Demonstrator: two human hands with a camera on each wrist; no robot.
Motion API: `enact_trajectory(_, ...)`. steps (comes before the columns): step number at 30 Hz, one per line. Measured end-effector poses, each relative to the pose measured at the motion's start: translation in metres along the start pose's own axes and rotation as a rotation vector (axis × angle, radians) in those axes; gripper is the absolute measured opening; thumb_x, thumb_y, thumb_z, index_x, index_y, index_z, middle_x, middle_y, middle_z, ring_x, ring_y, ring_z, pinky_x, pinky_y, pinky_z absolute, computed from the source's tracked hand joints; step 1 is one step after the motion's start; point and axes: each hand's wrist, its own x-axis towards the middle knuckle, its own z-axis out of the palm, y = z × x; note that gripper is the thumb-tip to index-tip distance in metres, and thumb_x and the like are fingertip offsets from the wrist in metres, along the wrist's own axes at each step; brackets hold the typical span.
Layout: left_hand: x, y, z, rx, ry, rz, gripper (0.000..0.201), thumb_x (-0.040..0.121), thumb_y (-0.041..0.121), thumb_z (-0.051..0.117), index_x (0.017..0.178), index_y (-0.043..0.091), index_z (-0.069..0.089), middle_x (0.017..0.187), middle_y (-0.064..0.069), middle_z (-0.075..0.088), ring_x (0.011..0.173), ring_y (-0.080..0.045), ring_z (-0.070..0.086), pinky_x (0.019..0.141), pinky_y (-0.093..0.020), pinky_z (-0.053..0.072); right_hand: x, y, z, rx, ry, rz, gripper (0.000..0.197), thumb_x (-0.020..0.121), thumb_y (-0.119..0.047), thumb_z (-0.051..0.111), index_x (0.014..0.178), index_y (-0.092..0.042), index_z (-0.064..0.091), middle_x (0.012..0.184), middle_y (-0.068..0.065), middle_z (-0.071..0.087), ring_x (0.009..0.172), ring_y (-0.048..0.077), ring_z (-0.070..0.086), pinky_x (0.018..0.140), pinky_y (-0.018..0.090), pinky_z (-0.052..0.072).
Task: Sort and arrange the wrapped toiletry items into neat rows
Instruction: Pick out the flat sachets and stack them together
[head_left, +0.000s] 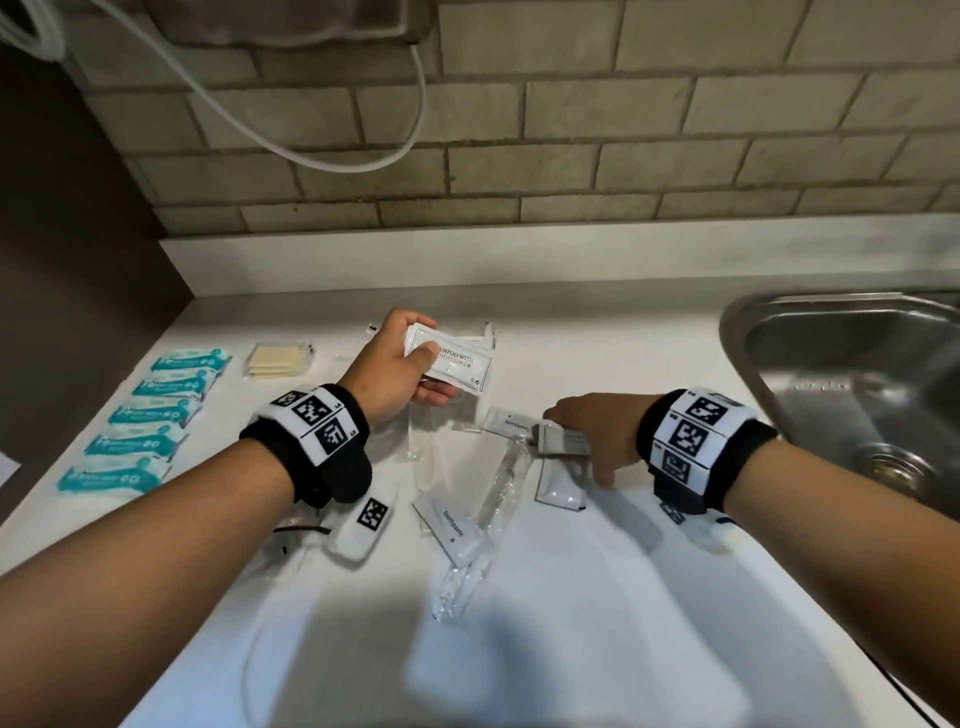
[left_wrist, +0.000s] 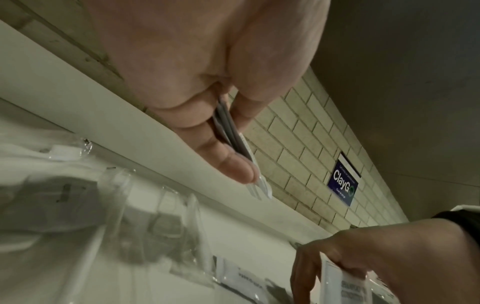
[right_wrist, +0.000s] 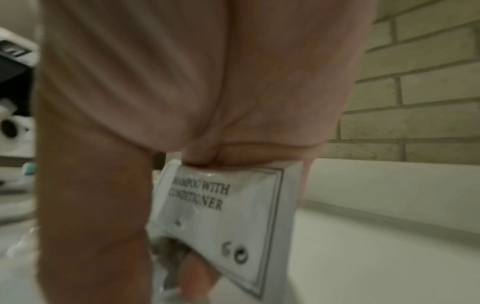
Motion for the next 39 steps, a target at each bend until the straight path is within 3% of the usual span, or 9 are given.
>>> enact_trajectory(3, 0.000, -0.001, 0.009, 0.015, 0.006, -0.028, 0.015, 0.102, 0.006, 0.040, 0.114, 0.015, 0.040, 0.098, -0.018, 0.065, 0.063, -0.028, 0.069, 0.054, -0.030, 0.059, 0.001, 0.002, 0.007, -0.056, 0.119, -0.035, 0.047, 0.068, -0.012, 0.079, 0.110, -0.014, 0.057, 0.104, 0.002, 0.065, 0.099, 0.022, 0.061, 0.082, 0.033, 0.049)
enact_trajectory(7, 0.001, -0.003, 0.017, 0.067, 0.024, -0.059, 0.018, 0.102, 0.006, 0.040, 0.118, 0.014, 0.039, 0.097, -0.018, 0.066, 0.062, -0.025, 0.070, 0.050, -0.029, 0.058, -0.002, 0.006, 0.011, -0.008, 0.176, -0.038, 0.017, 0.071, -0.025, 0.077, 0.077, -0.027, 0.061, 0.092, -0.001, 0.071, 0.081, 0.017, 0.064, 0.067, 0.026, 0.050)
enact_trajectory(10, 0.000, -0.007, 0.019, 0.077, 0.034, -0.080, 0.023, 0.103, 0.006, 0.038, 0.122, 0.017, 0.040, 0.096, -0.018, 0.067, 0.057, -0.020, 0.070, 0.048, -0.028, 0.056, -0.009, 0.012, 0.003, 0.087, 0.213, -0.041, 0.017, 0.078, -0.036, 0.071, 0.074, -0.024, 0.062, 0.073, -0.005, 0.066, 0.067, 0.014, 0.060, 0.056, 0.023, 0.045)
enact_trajectory(18, -0.011, 0.000, 0.037, 0.011, -0.042, -0.134, 0.026, 0.101, 0.009, 0.040, 0.114, 0.028, 0.054, 0.077, -0.024, 0.071, 0.053, -0.031, 0.065, 0.058, -0.045, 0.056, -0.020, 0.033, -0.042, 0.514, 0.369, -0.138, 0.017, 0.091, -0.026, 0.064, 0.077, -0.019, 0.056, 0.057, -0.003, 0.058, 0.040, 0.003, 0.052, 0.046, 0.023, 0.047)
enact_trajectory(22, -0.014, 0.008, 0.047, 0.000, -0.062, -0.098, 0.024, 0.099, 0.007, 0.042, 0.110, 0.022, 0.057, 0.084, -0.017, 0.069, 0.060, -0.028, 0.068, 0.048, -0.030, 0.054, -0.018, 0.028, -0.049, 0.504, 0.350, -0.177, 0.017, 0.090, -0.024, 0.065, 0.077, -0.023, 0.054, 0.058, -0.002, 0.060, 0.049, 0.010, 0.054, 0.043, 0.022, 0.047)
enact_trajectory(27, -0.016, 0.012, 0.052, -0.086, -0.074, -0.111, 0.025, 0.097, 0.004, 0.036, 0.106, 0.015, 0.057, 0.088, -0.020, 0.068, 0.053, -0.027, 0.066, 0.042, -0.026, 0.049, -0.010, 0.010, -0.053, 0.458, 0.312, -0.215, 0.012, 0.087, -0.022, 0.069, 0.080, -0.018, 0.059, 0.055, -0.005, 0.059, 0.035, -0.002, 0.050, 0.039, 0.018, 0.043)
enact_trajectory(32, -0.022, 0.011, 0.041, -0.138, -0.084, -0.115, 0.011, 0.098, 0.023, 0.052, 0.103, 0.014, 0.054, 0.090, -0.015, 0.067, 0.060, -0.031, 0.067, 0.042, -0.025, 0.049, -0.001, -0.008, -0.052, 0.422, 0.318, -0.216, 0.018, 0.085, -0.020, 0.071, 0.093, -0.011, 0.058, 0.057, -0.004, 0.058, 0.037, 0.001, 0.052, 0.032, 0.011, 0.037)
enact_trajectory(35, -0.020, 0.000, 0.026, -0.082, -0.073, -0.119, 0.022, 0.095, 0.013, 0.059, 0.115, 0.014, 0.049, 0.093, -0.018, 0.069, 0.058, -0.025, 0.069, 0.042, -0.025, 0.051, 0.009, -0.024, -0.050, 0.435, 0.315, -0.185, 0.042, 0.084, -0.029, 0.071, 0.106, -0.012, 0.040, 0.067, 0.003, 0.063, 0.050, 0.016, 0.057, 0.036, 0.018, 0.042)
enact_trajectory(39, -0.022, -0.012, -0.001, -0.069, -0.016, -0.127, 0.019, 0.099, 0.010, 0.051, 0.118, 0.013, 0.047, 0.090, -0.022, 0.068, 0.054, -0.024, 0.067, 0.045, -0.029, 0.054, 0.016, -0.045, -0.056, 0.574, 0.283, -0.198, 0.027, 0.092, -0.019, 0.052, 0.110, -0.007, 0.037, 0.080, 0.007, 0.057, 0.064, 0.022, 0.058, 0.047, 0.026, 0.044)
